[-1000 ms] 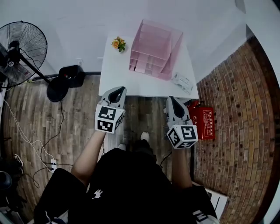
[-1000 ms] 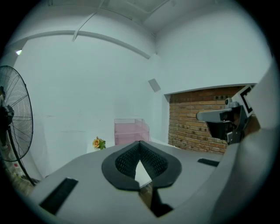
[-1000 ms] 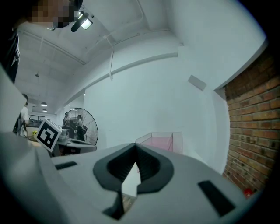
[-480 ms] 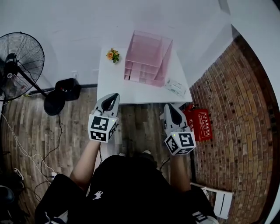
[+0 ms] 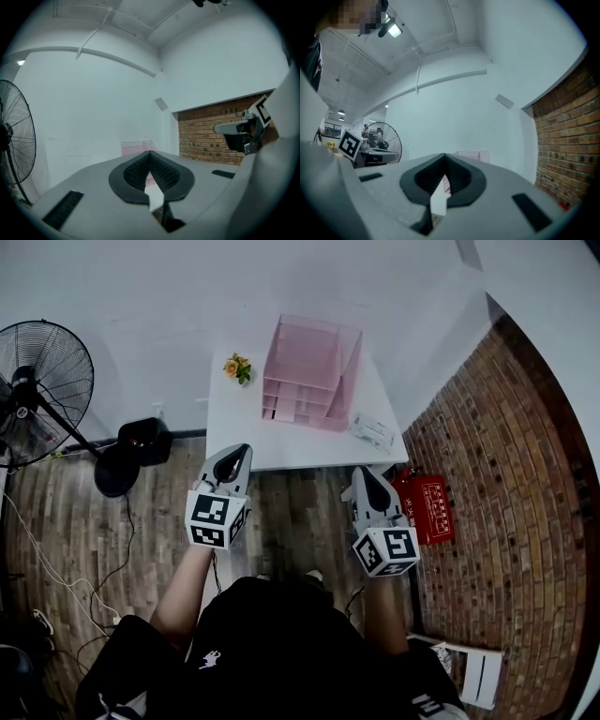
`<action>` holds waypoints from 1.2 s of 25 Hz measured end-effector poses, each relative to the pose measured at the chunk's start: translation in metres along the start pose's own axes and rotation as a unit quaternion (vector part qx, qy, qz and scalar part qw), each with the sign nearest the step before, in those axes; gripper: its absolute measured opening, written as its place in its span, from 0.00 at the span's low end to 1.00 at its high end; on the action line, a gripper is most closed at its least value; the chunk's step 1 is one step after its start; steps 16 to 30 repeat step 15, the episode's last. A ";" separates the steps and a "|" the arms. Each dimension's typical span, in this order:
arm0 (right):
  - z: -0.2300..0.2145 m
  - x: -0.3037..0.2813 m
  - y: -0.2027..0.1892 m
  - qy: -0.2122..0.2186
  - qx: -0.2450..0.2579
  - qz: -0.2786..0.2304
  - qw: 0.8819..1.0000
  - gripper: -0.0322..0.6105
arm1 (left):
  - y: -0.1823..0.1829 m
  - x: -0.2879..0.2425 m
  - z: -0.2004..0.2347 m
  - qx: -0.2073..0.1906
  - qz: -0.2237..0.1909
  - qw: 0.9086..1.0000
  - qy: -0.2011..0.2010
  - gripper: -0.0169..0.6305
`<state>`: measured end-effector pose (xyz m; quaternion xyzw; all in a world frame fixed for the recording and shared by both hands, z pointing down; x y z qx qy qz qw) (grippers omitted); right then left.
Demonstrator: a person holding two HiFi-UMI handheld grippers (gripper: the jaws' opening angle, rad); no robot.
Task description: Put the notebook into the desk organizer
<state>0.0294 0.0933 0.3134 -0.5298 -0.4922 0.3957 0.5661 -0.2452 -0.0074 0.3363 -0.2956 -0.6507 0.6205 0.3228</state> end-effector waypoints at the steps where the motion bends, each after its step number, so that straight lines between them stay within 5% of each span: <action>1: 0.002 0.000 -0.001 0.001 0.000 0.001 1.000 0.05 | 0.000 0.000 -0.001 0.001 0.000 1.000 -0.001 0.03; 30: 0.006 -0.002 -0.008 -0.002 0.004 0.012 1.000 0.05 | -0.006 0.001 0.001 0.002 0.004 1.000 -0.005 0.03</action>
Point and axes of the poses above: the fingertips, and each gripper's own axes: x backward along the fingers, z to its left, y out of its top, the point moved 9 cm from there along x, backward along the fingers, and after that the axes turned 8 degrees about -z, right-handed, at the moved point
